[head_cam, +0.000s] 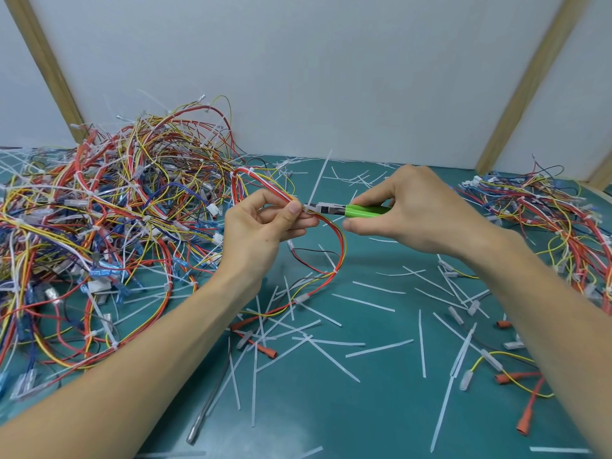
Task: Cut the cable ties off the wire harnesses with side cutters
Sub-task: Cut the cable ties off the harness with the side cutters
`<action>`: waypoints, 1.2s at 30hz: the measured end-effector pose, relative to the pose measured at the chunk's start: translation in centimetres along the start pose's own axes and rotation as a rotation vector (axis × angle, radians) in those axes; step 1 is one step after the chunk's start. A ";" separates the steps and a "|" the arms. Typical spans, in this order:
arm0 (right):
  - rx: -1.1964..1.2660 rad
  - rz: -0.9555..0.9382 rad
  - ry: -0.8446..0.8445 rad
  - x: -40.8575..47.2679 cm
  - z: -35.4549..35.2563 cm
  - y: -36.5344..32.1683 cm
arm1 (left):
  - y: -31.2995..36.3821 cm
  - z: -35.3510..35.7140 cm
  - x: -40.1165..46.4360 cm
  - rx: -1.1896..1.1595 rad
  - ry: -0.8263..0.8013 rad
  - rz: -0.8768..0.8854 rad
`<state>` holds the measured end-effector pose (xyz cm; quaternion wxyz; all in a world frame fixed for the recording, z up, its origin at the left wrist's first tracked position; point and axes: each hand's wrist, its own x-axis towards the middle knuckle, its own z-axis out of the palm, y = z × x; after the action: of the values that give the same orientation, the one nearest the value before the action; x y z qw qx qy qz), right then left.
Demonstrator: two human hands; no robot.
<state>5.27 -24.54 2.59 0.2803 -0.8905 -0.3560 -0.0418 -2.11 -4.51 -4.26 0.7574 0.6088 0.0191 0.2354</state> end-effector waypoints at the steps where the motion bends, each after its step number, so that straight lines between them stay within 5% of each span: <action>1: 0.000 0.001 -0.001 0.0 0.0 0.0 | 0.0 0.0 0.0 -0.001 0.000 0.001; 18: 0.029 0.015 0.019 0.2 0.3 0.3 | 0.1 -0.1 0.2 -0.022 0.007 0.009; 25: 0.362 0.186 0.106 0.9 0.4 0.6 | 0.2 -0.4 0.5 -0.047 0.033 0.008; 36: 0.500 0.256 -0.082 0.6 0.9 0.2 | 0.3 -0.4 0.5 -0.046 0.059 -0.001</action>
<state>5.75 -23.80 1.90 0.4798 -0.8323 -0.2507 0.1191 -1.90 -3.92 -3.92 0.7703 0.5841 0.0365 0.2532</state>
